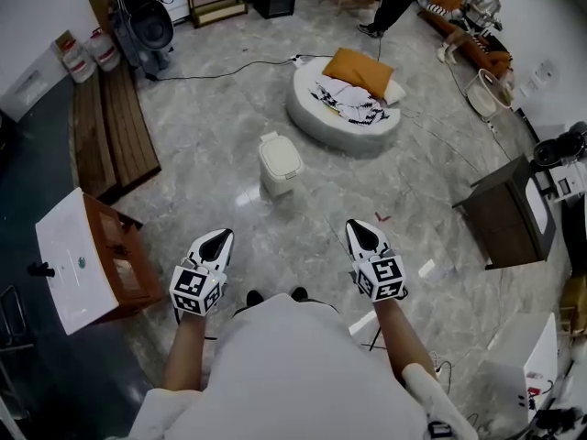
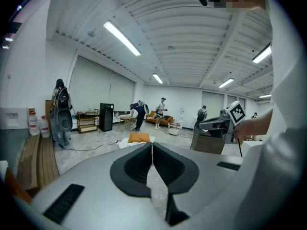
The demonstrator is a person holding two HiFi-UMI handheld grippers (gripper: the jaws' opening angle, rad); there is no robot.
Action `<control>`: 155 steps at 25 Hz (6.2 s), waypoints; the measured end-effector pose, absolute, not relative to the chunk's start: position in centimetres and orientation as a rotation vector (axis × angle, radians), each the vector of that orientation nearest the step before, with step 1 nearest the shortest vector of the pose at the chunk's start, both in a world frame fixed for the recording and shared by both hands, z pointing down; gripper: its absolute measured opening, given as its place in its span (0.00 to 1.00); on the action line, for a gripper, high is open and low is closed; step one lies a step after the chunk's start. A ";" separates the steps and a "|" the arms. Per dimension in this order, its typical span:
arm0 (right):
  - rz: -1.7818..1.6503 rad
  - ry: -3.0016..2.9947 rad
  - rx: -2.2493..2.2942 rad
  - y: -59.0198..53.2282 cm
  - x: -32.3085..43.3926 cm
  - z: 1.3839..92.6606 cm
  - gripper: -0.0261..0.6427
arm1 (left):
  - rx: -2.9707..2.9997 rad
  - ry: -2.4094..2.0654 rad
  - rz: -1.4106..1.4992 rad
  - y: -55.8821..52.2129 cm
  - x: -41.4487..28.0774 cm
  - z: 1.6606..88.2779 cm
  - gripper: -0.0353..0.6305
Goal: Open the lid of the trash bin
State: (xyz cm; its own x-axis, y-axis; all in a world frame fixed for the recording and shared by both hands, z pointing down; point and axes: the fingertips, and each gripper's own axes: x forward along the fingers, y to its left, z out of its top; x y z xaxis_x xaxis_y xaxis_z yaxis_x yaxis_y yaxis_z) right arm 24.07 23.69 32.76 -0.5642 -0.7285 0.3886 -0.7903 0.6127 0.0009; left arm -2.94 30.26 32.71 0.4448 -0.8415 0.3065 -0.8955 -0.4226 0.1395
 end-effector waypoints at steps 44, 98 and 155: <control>0.209 -2.435 1.172 21.7 17.3 34.8 0.09 | 2.396 -1.470 0.272 28.8 -9.0 34.7 0.09; 0.273 -2.438 0.915 0.5 17.6 40.6 0.09 | 2.284 -1.508 0.361 8.1 -5.8 37.7 0.09; 0.731 -2.071 0.735 -11.0 9.8 62.5 0.09 | 2.134 -1.096 0.528 -8.6 -8.4 59.0 0.09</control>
State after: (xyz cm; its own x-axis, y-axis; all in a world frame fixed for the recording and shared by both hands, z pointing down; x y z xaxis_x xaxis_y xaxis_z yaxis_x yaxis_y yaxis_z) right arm 9.85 -11.03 62.54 -0.5090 -0.2440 0.8255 -0.7082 0.6638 -0.2405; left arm -8.44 -8.55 59.00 0.5648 -0.5519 0.6135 -0.8238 -0.4210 0.3797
